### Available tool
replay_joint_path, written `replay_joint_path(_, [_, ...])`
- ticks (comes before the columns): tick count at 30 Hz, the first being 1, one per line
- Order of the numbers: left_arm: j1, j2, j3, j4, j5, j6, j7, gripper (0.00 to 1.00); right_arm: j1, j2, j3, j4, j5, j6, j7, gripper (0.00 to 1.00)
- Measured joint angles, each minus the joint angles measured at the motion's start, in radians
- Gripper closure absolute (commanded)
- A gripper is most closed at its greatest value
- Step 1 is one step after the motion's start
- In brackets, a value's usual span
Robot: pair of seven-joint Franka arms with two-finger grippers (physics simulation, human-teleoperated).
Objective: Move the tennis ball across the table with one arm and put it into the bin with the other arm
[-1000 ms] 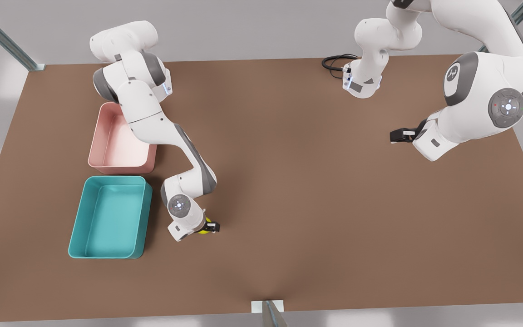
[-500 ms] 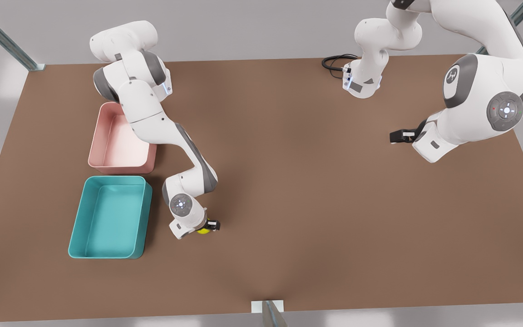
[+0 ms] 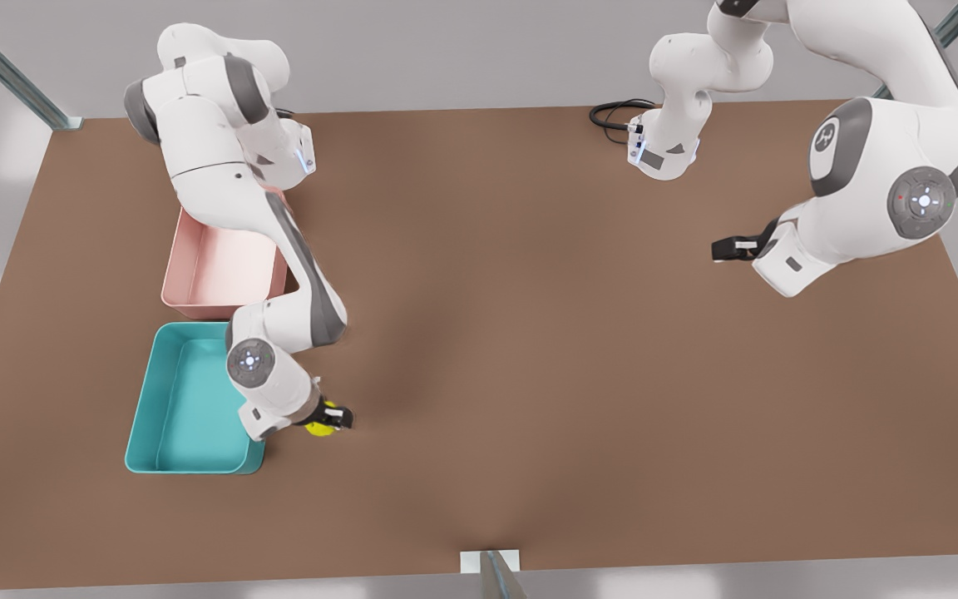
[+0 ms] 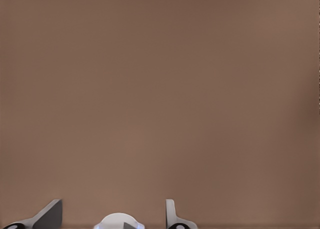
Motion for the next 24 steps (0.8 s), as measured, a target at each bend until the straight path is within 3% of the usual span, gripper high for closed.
replay_joint_path(4, [0.000,-0.003,-0.009,0.003,0.002,0.000,-0.002,0.00,-0.068,-0.072,-0.137,-0.042,-0.001,-0.085,-0.124,0.32])
replay_joint_path(7, [0.004,-0.005,-0.009,0.004,0.005,0.000,-0.003,0.00,-0.120,-0.053,-0.173,-0.040,-0.001,-0.120,-0.224,0.31])
replay_joint_path(8, [0.005,-0.005,-0.008,0.004,0.006,0.000,-0.003,0.00,-0.127,-0.044,-0.176,-0.038,-0.003,-0.129,-0.252,0.00])
replay_joint_path(14, [0.008,-0.006,-0.007,0.005,0.010,0.006,-0.004,0.00,-0.127,-0.028,-0.175,-0.028,0.004,-0.163,-0.387,0.00])
replay_joint_path(18, [0.008,-0.001,-0.006,0.003,0.010,0.019,-0.005,0.00,-0.101,-0.054,-0.170,0.170,0.008,-0.349,-0.432,0.00])
replay_joint_path(20, [0.008,0.001,-0.006,0.001,0.010,0.022,-0.005,0.00,-0.103,-0.194,-0.141,0.188,-0.016,-0.468,-0.443,0.00])
replay_joint_path(24, [0.020,0.011,-0.006,-0.001,0.009,0.023,-0.005,0.00,-0.162,-0.490,-0.071,0.003,-0.049,-0.616,-0.452,0.00])
